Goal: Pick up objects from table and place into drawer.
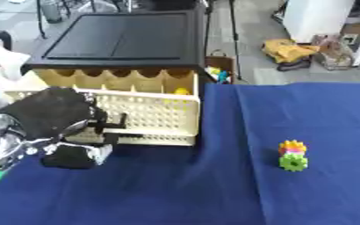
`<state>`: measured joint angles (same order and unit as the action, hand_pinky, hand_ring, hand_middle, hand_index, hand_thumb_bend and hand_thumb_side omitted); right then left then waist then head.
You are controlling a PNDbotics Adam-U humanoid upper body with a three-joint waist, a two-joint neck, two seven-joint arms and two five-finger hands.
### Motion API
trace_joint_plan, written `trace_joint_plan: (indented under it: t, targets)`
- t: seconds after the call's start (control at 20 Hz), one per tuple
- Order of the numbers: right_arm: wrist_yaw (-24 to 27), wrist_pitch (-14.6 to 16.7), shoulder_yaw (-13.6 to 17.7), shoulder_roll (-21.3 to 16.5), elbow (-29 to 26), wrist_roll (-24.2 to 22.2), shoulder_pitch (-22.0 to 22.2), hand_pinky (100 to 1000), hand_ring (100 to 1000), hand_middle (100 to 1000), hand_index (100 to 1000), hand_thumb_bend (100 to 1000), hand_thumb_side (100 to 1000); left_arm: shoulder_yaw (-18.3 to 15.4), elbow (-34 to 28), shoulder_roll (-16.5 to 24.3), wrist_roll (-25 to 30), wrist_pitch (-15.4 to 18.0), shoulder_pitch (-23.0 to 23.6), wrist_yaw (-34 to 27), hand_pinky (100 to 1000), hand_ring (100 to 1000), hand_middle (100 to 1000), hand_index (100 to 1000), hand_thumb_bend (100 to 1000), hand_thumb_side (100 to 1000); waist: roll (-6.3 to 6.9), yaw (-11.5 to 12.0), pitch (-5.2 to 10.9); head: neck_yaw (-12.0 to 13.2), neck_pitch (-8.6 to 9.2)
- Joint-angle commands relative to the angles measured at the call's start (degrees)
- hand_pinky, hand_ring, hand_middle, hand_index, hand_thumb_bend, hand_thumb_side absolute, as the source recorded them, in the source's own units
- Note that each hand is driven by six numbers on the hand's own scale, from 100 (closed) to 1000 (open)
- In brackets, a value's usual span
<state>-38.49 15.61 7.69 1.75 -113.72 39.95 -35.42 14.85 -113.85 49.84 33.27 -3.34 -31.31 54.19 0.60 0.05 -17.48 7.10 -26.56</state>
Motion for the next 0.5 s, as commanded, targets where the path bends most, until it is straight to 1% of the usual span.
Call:
trace_joint_plan:
  t: [0.05,0.5]
  targets:
    - [-0.3,0.0,-0.2,-0.2,-0.9,0.3,-0.7,678,523,471,749,100,1000,0.3,-0.7,1.0,0.6,0.4,0.5,-0.1,100,100,100,537,109,818,0.15,0.1,1.27,0.1,0.58]
    - [-0.5,-0.1,-0.1,-0.1,-0.9,0.6,-1.0,678,522,473,749,100,1000,0.3,-0.7,0.6,0.9,0.2,2.6,-0.8,100,100,100,537,110,826,-0.2,0.5,1.34,0.1,0.75]
